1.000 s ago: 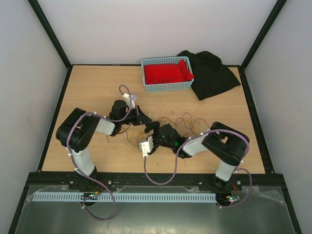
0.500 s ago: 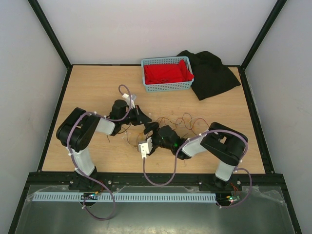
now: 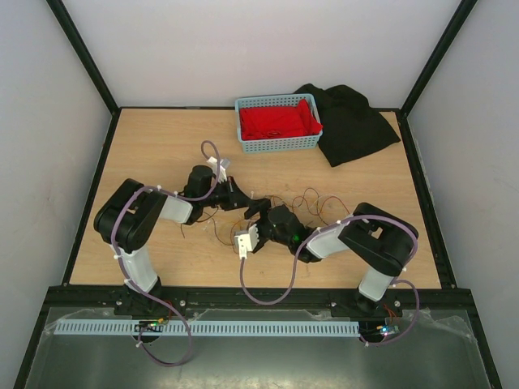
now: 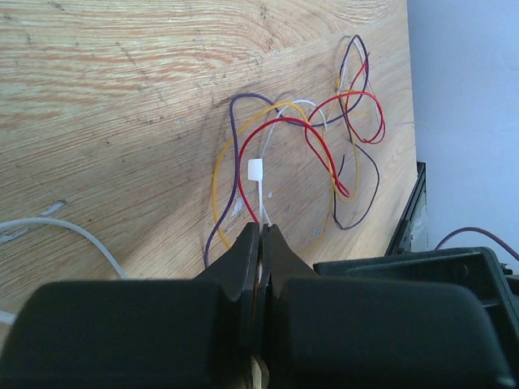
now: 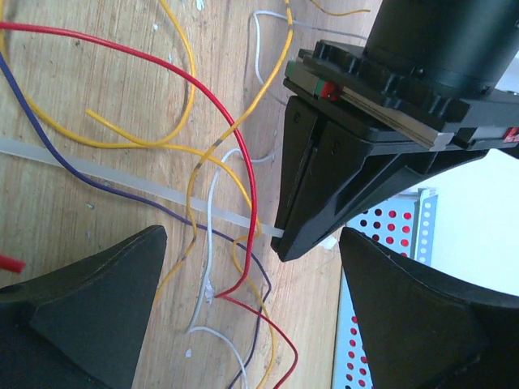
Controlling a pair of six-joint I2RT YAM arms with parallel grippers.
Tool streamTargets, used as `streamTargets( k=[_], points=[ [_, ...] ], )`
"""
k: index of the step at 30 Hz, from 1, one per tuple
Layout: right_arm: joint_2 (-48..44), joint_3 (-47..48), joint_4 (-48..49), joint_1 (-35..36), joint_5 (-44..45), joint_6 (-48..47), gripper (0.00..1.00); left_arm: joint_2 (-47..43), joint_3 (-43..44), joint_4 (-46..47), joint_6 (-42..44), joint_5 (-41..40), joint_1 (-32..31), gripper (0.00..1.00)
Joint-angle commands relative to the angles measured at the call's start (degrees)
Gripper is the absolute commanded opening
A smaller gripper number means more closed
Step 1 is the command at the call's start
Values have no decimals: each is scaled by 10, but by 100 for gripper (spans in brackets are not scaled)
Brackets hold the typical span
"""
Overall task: Zip-tie the wires
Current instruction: Tie the cable at the center of the board.
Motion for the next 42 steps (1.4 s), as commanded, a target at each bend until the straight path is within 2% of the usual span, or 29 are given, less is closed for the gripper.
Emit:
streamTargets(
  k=[1, 15, 29, 35, 42],
  points=[
    [-5, -4, -36, -7, 8, -17, 99, -19, 18, -11, 5, 20, -2, 0],
    [-16, 9, -51, 18, -67, 50, 99, -11, 25, -18, 8, 10, -2, 0],
    [35, 24, -35, 20, 15, -6, 99, -14, 33, -27, -4, 21, -2, 0],
    [35, 31, -28, 18, -18, 9, 99, -13, 32, -29, -8, 22, -3, 0],
    [-2, -8, -6, 38, -56, 57, 99, -10, 34, -29, -12, 17, -3, 0]
  ],
)
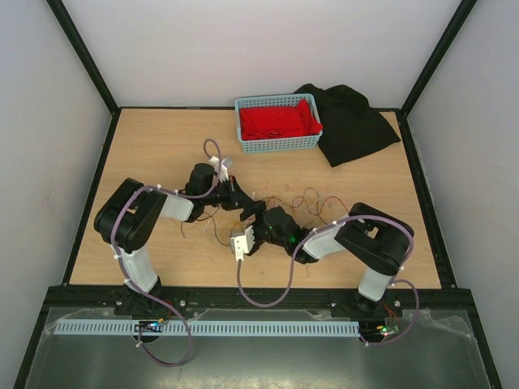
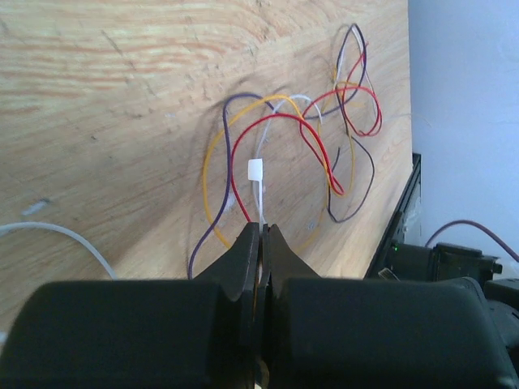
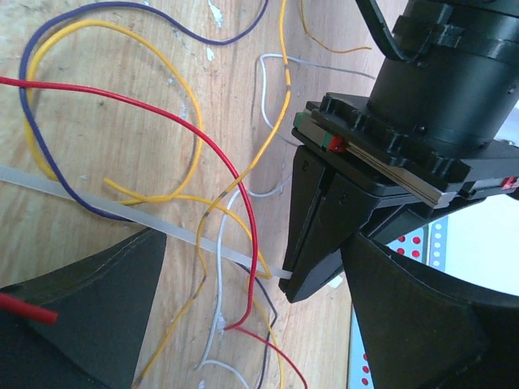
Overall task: Zip-tie the wires
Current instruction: Tie the cable at the center of the board.
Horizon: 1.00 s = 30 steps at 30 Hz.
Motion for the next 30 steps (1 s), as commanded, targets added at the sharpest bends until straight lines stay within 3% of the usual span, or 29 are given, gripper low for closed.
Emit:
streamTargets(
  k=[1, 16, 30],
  points=[
    [-27, -35, 0, 26, -44, 45, 99, -8, 16, 6, -7, 4, -3, 0],
    [-56, -83, 44, 49, -27, 99, 99, -2, 20, 1, -15, 1, -3, 0],
    [-100, -65, 24, 50, -45, 136, 99, 5, 22, -7, -13, -14, -2, 0]
  ],
)
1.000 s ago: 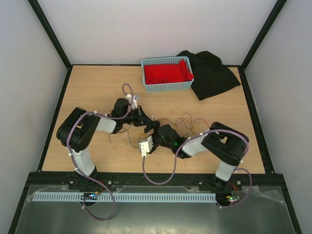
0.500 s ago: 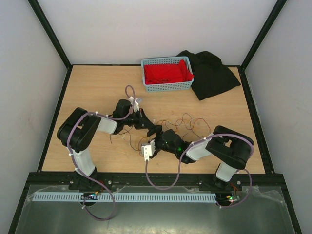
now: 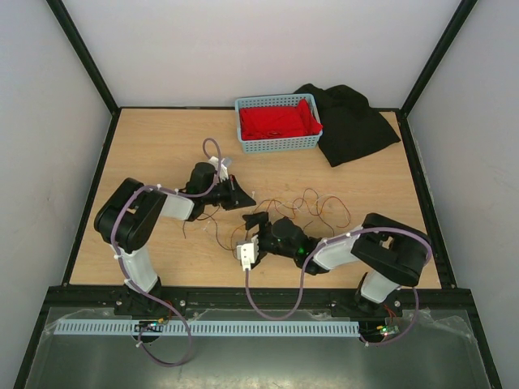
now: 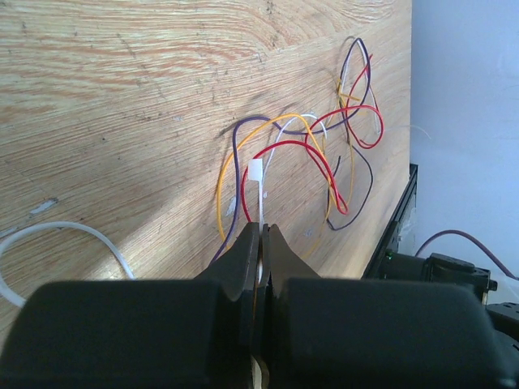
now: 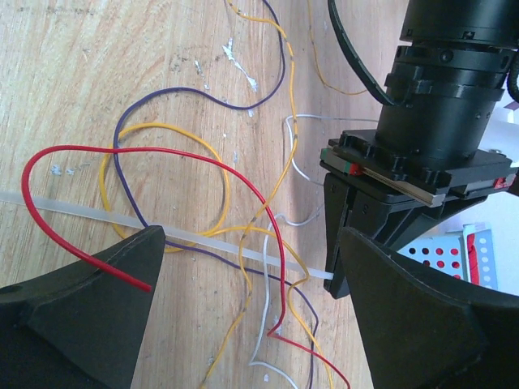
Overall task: Zip-tie the wires
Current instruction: Tie the cable at the center of the board.
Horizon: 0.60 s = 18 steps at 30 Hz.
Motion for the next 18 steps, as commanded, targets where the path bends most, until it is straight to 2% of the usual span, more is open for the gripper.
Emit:
streamTargets(
  k=[1, 10, 15, 18],
  points=[
    [-29, 8, -21, 4, -20, 20, 99, 5, 14, 13, -1, -5, 1, 0],
    [-95, -31, -96, 4, 6, 35, 99, 6, 13, 9, 1, -6, 1, 0],
    [-127, -48, -116, 4, -1, 97, 100, 6, 15, 8, 2, -4, 2, 0],
    [-155, -35, -172, 4, -14, 145, 97, 5, 16, 7, 2, -3, 2, 0]
  ],
)
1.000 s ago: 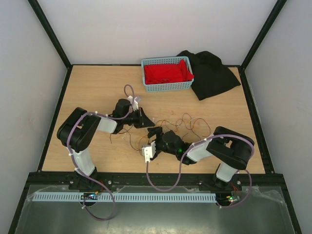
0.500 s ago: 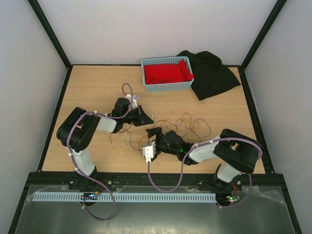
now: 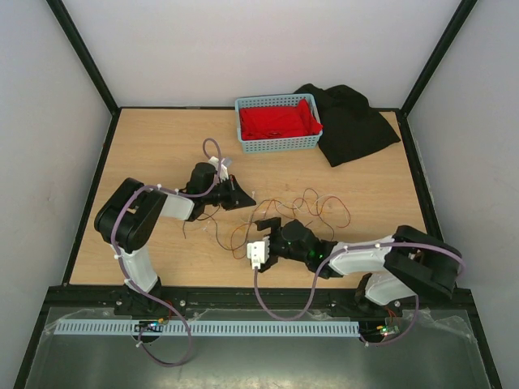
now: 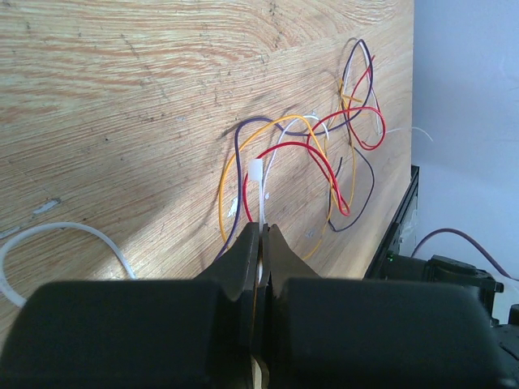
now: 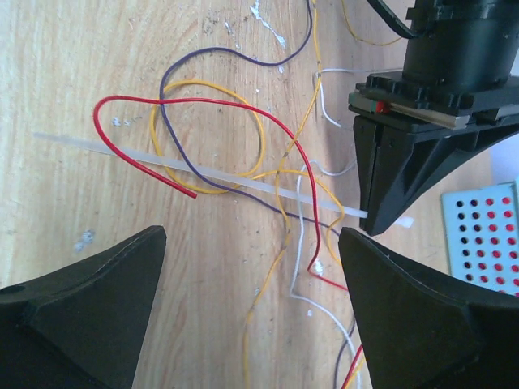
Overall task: Zip-tie the wires
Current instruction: Tie the cable at the center of the board.
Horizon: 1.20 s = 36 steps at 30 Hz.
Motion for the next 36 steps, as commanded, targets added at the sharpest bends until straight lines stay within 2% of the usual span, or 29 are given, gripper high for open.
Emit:
streamTargets(
  k=[1, 6, 9, 21, 27, 36],
  points=[
    [-48, 17, -86, 3, -27, 93, 96, 5, 16, 7, 4, 1, 2, 0],
    [-92, 68, -211, 4, -86, 153, 91, 5, 18, 5, 5, 3, 2, 0],
    [-97, 101, -250, 6, -130, 194, 86, 4, 17, 3, 3, 2, 2, 0],
    [42, 198, -259, 42, -112, 340, 73, 3, 17, 1, 2, -1, 2, 0],
    [100, 218, -244, 52, -77, 362, 67, 1, 17, 0, 0, -1, 2, 0],
    [152, 231, -238, 52, -31, 385, 65, -4, 16, 0, -2, 1, 1, 0]
  ],
)
